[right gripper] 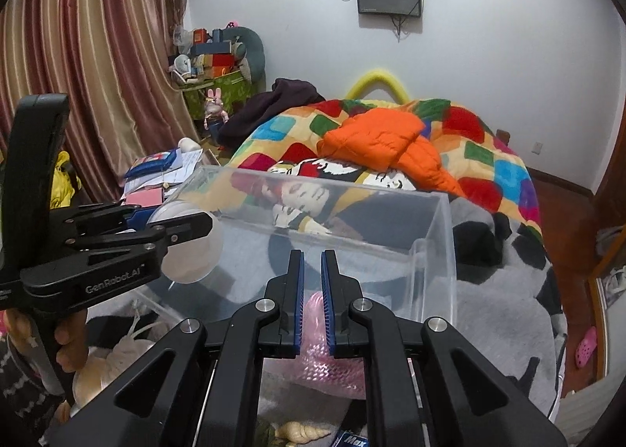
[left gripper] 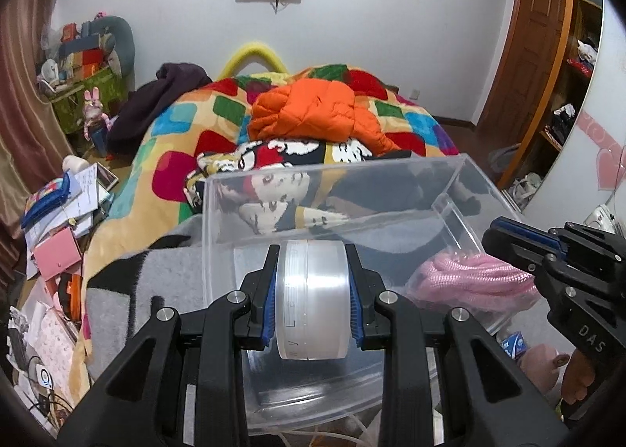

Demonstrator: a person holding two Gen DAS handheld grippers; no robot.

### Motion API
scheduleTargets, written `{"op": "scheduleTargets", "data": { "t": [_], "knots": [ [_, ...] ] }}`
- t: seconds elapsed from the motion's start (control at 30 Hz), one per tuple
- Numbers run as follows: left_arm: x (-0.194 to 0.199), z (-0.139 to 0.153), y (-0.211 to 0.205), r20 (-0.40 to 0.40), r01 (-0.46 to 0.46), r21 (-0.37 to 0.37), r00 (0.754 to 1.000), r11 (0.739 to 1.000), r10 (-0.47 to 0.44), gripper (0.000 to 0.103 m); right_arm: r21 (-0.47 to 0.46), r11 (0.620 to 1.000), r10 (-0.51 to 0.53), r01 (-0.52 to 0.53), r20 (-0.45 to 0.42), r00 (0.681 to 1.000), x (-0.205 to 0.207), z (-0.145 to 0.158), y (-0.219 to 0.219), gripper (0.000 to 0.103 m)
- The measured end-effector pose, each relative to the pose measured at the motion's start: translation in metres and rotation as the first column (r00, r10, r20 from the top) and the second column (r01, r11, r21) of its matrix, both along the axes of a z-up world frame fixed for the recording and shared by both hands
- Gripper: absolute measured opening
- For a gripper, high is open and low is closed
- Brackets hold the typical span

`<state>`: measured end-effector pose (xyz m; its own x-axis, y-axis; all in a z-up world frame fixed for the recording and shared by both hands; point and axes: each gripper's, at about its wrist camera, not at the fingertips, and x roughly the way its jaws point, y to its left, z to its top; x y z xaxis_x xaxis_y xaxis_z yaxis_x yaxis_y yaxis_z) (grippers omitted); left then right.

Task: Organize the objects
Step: 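Release the white container into the clear box while right tool releases the rope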

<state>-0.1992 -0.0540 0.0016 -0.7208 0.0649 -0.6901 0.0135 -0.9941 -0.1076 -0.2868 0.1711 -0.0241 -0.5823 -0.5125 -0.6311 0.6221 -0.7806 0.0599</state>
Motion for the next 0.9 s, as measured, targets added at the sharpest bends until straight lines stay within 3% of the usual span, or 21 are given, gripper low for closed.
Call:
{"op": "scheduleTargets", "data": {
  "t": [0.27,0.57,0.67,0.73,0.8,0.9],
  "knots": [
    [-0.012,-0.011,-0.004,0.076,0.049,0.071,0.996,0.996,-0.055,0.029,0.027,1.000,-0.005,0.005,-0.004,1.000,0.006,-0.002,-0.003,0.008],
    [-0.014,-0.015,-0.004,0.089,0.033,0.047,0.995,0.998,-0.037,0.033,0.013,1.000,-0.005,0.005,0.011,1.000,0.009,-0.002,-0.001,0.009],
    [-0.013,-0.013,-0.005,0.086,0.021,0.034,0.996,0.999,-0.024,0.040,0.011,1.000,-0.006,0.006,0.012,1.000,0.010,-0.001,0.001,0.018],
    [-0.010,-0.011,-0.006,0.078,0.015,0.029,0.997,0.999,-0.017,0.048,0.011,1.000,-0.010,0.010,0.008,1.000,0.011,-0.001,0.003,0.033],
    [-0.006,-0.006,-0.006,0.058,0.001,0.016,0.998,1.000,-0.002,0.057,0.007,1.000,-0.014,0.014,-0.001,1.000,0.014,-0.001,0.005,0.039],
    [-0.001,0.000,-0.005,0.040,0.001,0.007,0.999,1.000,-0.001,0.057,0.005,1.000,-0.017,0.017,-0.008,1.000,0.019,0.001,0.008,0.043]
  ]
}}
